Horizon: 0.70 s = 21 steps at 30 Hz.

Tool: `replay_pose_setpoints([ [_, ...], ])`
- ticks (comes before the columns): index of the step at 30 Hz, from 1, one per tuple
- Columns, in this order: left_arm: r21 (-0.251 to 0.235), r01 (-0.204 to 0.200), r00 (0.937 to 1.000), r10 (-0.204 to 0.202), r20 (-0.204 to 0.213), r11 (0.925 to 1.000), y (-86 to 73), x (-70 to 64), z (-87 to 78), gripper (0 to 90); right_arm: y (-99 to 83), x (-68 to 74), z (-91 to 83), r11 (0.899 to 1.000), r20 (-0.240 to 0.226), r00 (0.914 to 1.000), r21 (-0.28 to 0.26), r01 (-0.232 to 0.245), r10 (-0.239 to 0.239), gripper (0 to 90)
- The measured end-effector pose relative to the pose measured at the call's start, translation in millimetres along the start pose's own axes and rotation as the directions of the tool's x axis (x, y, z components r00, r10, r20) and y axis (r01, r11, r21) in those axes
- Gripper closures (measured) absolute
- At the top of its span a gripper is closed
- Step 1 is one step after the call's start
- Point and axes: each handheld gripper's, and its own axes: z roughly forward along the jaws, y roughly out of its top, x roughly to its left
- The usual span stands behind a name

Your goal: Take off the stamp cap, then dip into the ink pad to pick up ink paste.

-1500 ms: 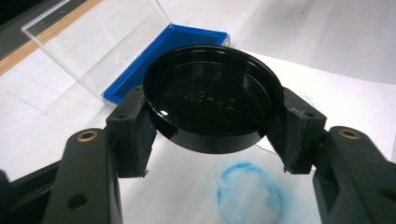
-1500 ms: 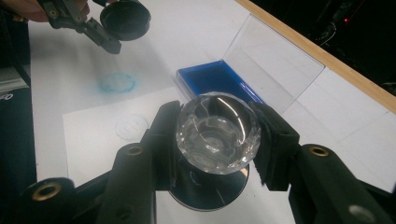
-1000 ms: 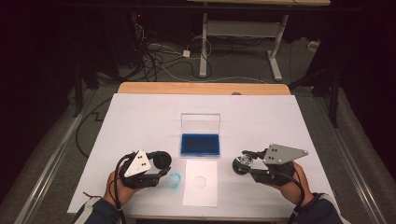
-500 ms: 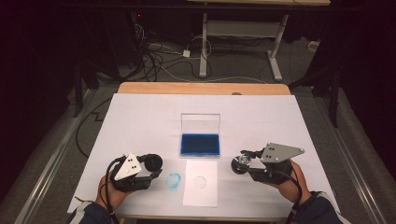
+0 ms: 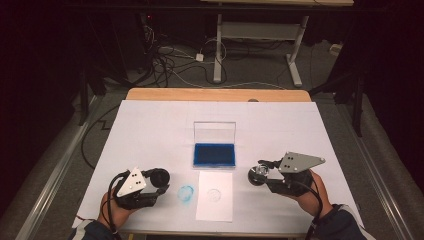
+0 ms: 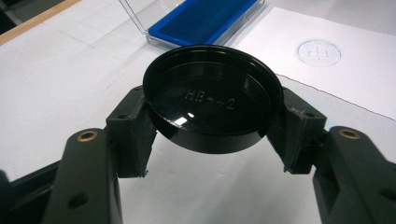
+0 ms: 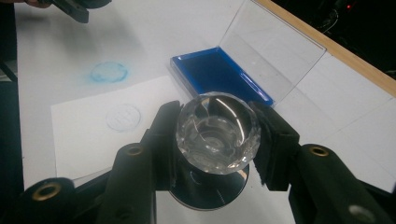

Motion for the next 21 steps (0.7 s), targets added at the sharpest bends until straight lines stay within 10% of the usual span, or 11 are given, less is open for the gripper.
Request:
replay_pose_setpoints([
  [21,0.028,0.016,0.9998,-0.016,-0.011,0.9995,-11.3,-1.8,-7.0,36.4,5.6,-2.7,5.2,1.0,-0.004,1.0,-0.004,0.003,-0.003,56.8],
])
